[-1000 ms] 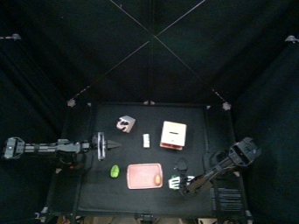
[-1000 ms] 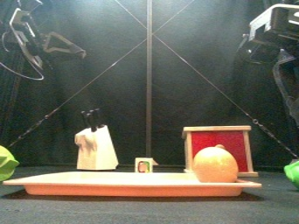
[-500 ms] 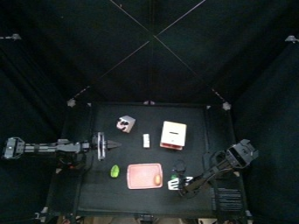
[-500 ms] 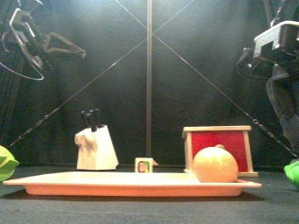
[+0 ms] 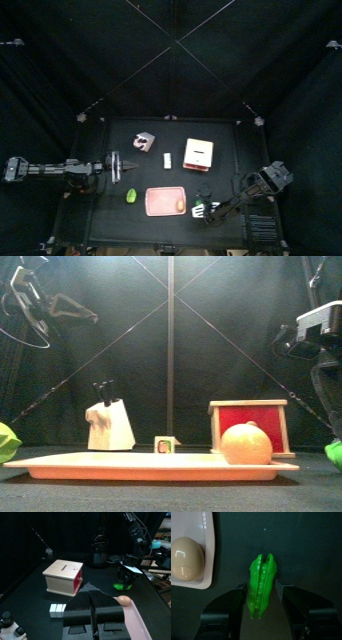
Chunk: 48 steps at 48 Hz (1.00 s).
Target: Grab peas
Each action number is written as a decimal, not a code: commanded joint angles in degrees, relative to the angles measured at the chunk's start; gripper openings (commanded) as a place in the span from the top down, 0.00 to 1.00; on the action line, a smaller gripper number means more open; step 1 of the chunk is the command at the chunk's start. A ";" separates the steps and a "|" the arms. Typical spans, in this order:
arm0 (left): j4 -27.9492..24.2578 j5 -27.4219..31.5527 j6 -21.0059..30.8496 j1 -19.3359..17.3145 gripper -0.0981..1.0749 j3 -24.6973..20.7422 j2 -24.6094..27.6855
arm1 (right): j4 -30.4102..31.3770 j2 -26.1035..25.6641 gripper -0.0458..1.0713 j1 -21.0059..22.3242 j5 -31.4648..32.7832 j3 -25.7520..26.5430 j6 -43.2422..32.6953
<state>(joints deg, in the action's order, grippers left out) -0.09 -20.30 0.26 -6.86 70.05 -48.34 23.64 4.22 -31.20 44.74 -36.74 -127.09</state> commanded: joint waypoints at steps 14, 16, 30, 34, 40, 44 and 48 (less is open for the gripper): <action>0.09 -0.26 -0.18 -0.09 0.93 -0.70 0.00 | 0.00 0.26 0.21 0.97 -1.76 0.44 0.09; 0.09 -0.26 -0.18 -0.09 0.93 -0.79 0.00 | 0.00 0.35 0.21 0.97 -1.76 0.35 0.09; 0.09 -0.26 -0.18 -0.09 0.93 -0.70 0.00 | -0.18 0.35 0.23 1.32 -2.55 0.35 0.09; 0.09 -0.26 -0.18 -0.09 0.93 -0.70 0.00 | -0.18 0.35 0.26 1.41 -2.81 0.35 0.09; 0.09 -0.26 -0.18 -0.09 0.93 -0.70 0.00 | -0.09 0.35 0.34 1.49 -3.08 0.18 0.09; 0.09 -0.26 -0.18 -0.09 0.93 -0.70 0.00 | 0.00 0.35 0.40 1.49 -2.99 0.09 0.09; 0.09 -0.26 -0.18 -0.09 0.93 -0.70 0.00 | -0.18 0.26 0.43 1.49 -3.08 0.00 0.09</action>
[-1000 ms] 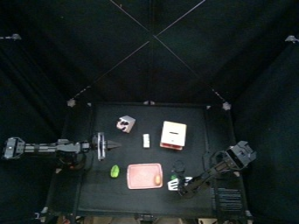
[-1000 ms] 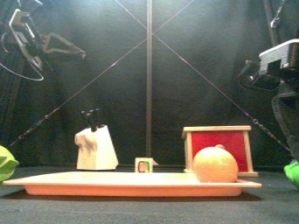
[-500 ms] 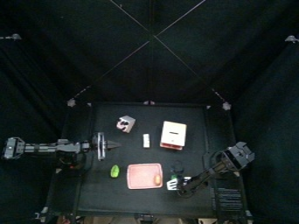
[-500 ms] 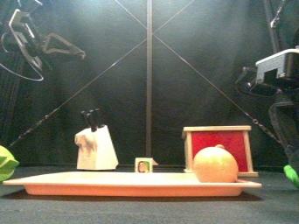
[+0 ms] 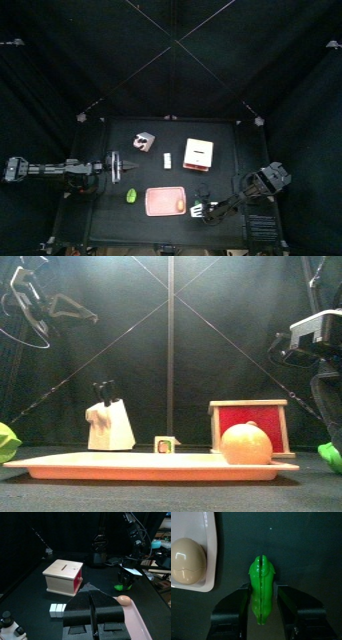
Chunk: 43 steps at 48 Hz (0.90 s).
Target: Grab peas
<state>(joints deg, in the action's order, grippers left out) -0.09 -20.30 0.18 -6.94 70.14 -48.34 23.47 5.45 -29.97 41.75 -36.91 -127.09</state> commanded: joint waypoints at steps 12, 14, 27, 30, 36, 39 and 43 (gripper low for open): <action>0.09 -0.26 -0.09 0.00 0.93 -0.79 0.00 | 0.26 -3.52 0.45 0.26 0.09 -0.70 0.18; 0.09 -0.26 -0.09 0.00 0.93 -0.79 -0.09 | 0.26 -4.13 0.45 0.26 0.26 -0.97 0.09; 0.09 0.00 -0.09 0.00 0.93 -0.70 -0.26 | 0.62 -6.68 0.45 0.62 0.62 -2.02 0.09; 0.09 0.00 -0.09 0.00 0.93 -0.79 -0.26 | 0.53 -6.68 0.45 0.53 0.62 -2.11 0.09; 0.00 0.00 -0.18 0.00 0.93 -0.70 -0.26 | 0.53 -6.59 0.45 0.53 0.62 -1.93 0.09; 0.00 0.00 -0.09 0.00 0.93 -0.70 -0.26 | 0.44 -6.68 0.45 0.53 0.62 -1.67 0.09; 0.00 0.00 -0.09 0.00 0.93 -0.79 -0.26 | 0.53 -6.68 0.45 0.53 0.62 -1.49 0.09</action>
<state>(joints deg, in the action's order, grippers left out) -0.09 -20.13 0.18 -6.86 70.14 -48.60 23.82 0.70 -29.53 42.28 -39.46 -127.00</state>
